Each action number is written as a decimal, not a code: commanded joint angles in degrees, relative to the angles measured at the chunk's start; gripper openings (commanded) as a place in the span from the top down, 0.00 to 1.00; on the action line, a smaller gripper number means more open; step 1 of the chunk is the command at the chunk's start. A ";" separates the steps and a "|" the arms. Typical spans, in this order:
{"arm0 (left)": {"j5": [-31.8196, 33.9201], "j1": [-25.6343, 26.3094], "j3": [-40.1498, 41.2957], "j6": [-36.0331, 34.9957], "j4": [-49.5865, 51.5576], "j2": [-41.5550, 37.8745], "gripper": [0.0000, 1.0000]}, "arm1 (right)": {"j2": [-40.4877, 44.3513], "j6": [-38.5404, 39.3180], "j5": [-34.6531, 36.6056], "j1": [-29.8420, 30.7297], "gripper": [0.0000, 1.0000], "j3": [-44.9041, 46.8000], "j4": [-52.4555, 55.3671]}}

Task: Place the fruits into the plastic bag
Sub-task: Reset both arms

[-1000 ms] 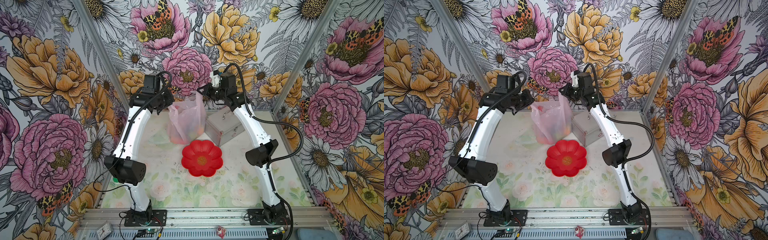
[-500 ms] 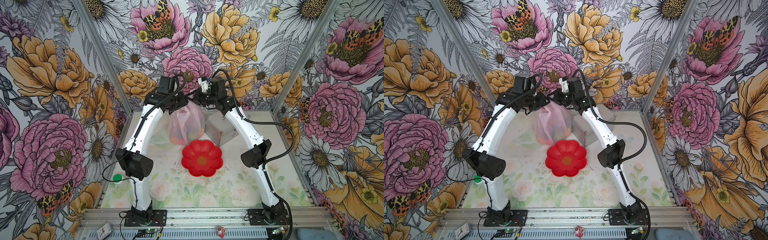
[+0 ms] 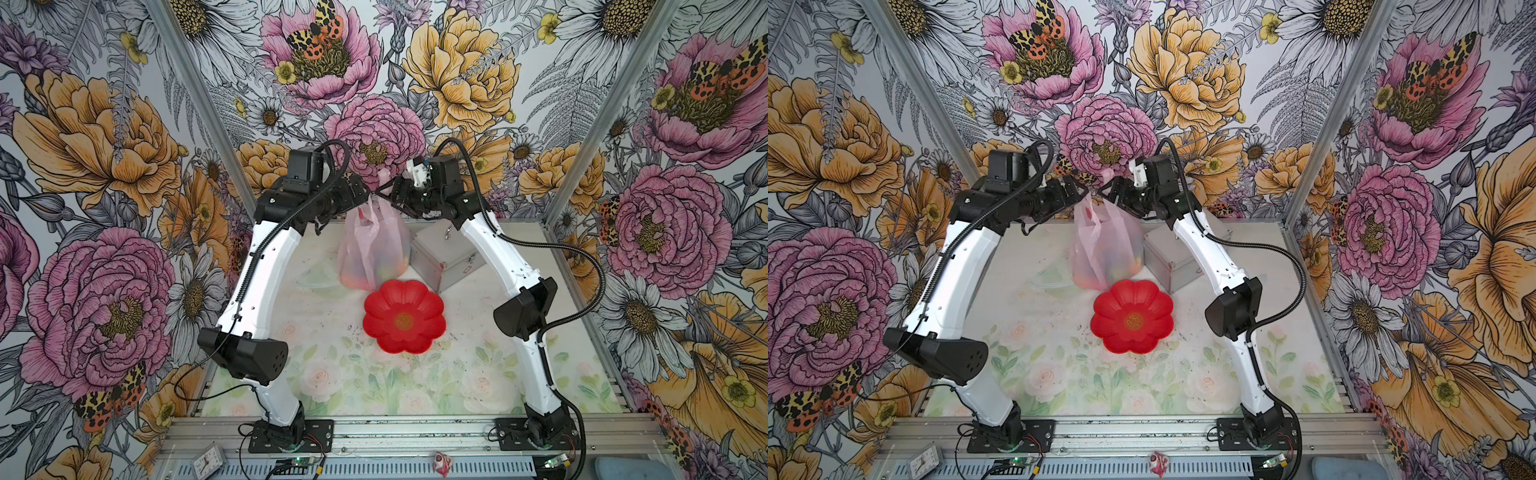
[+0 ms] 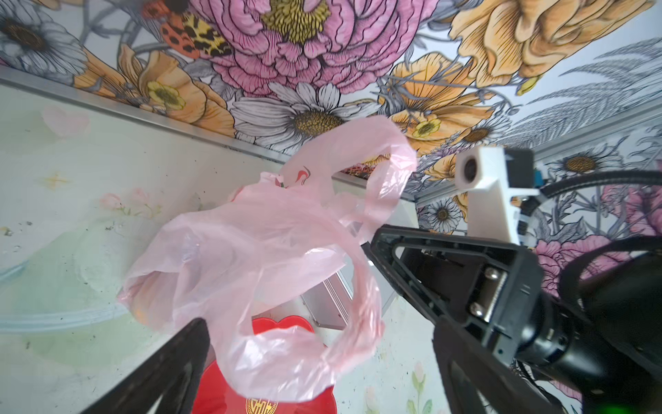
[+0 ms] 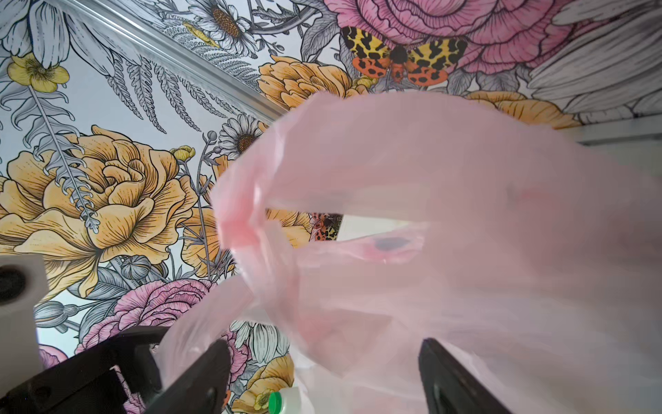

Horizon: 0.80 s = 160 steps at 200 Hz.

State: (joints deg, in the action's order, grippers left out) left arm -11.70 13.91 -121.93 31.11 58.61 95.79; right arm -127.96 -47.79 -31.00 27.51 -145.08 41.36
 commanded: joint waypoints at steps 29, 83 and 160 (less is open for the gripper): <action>1.50 -6.46 8.62 -1.98 -1.60 -12.52 0.01 | 17.07 7.91 7.17 -2.56 0.00 12.40 5.25; 14.65 -10.75 31.90 -3.68 -6.49 -29.67 0.01 | 38.15 23.38 27.67 -7.59 0.00 34.71 4.91; 29.26 -9.34 86.16 -7.21 -45.94 -59.72 0.01 | 70.06 41.29 37.87 -17.64 0.01 101.31 -37.86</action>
State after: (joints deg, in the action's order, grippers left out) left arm 11.25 4.38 -43.97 26.35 30.87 41.08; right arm -65.04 -11.75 3.09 13.04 -60.27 25.08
